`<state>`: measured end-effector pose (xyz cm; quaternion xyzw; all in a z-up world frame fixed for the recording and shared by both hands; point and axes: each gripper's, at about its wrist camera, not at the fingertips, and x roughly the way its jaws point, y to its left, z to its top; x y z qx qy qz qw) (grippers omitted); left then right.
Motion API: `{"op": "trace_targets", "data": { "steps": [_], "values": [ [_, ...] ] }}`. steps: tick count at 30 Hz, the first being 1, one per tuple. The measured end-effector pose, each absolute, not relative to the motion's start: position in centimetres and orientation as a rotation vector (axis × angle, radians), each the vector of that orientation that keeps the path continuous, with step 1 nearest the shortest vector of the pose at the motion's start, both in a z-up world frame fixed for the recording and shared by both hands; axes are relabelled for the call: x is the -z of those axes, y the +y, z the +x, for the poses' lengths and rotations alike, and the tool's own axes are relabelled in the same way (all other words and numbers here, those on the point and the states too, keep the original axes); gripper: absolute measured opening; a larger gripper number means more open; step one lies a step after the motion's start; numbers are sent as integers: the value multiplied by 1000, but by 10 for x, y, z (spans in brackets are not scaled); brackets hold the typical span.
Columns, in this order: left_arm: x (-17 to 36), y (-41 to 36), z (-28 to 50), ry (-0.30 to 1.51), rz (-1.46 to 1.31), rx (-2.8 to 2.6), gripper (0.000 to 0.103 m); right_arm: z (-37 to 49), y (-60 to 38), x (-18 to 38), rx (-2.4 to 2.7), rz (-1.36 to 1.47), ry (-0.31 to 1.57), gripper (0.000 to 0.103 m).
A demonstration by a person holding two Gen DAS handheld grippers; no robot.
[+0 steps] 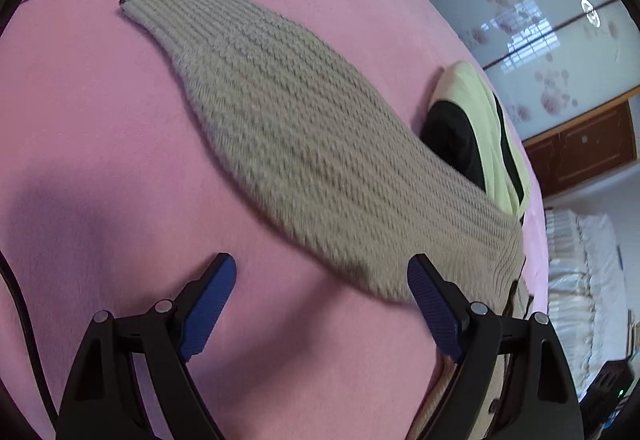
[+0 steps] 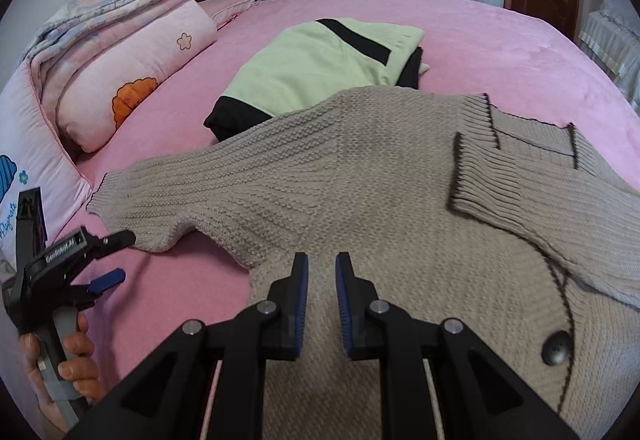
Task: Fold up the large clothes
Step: 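Reach the left tool to the other sleeve cuff and close on it, then fold the held sleeve across the body over the first sleeve, open left tool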
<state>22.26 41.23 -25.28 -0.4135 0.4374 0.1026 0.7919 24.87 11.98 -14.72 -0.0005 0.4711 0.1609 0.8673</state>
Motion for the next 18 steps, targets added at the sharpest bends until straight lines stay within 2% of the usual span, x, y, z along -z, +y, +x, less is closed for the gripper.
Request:
{"op": "trace_targets", "data": {
  "steps": [4, 7, 8, 9, 10, 11, 15, 18],
  "values": [
    [261, 431, 245, 905, -921, -228, 83, 255, 128, 150, -350, -17, 975, 14],
    [267, 443, 262, 890, -935, -253, 75, 257, 129, 150, -353, -19, 968, 14],
    [267, 446, 266, 881, -939, -259, 68, 257, 127, 151, -354, -15, 970, 14],
    [267, 449, 270, 869, -936, -276, 49, 257, 126, 151, -353, -11, 973, 14],
    [267, 452, 276, 871, -925, -290, 37, 256, 123, 152, -348, -9, 976, 14],
    [267, 454, 279, 874, -919, -293, 16, 256, 120, 152, -343, -5, 980, 14],
    [247, 447, 286, 844, -852, -327, 13, 251, 105, 151, -326, 12, 986, 14],
    [198, 413, 288, 776, -714, -319, 13, 245, 87, 146, -306, 38, 982, 14]
  ]
}}
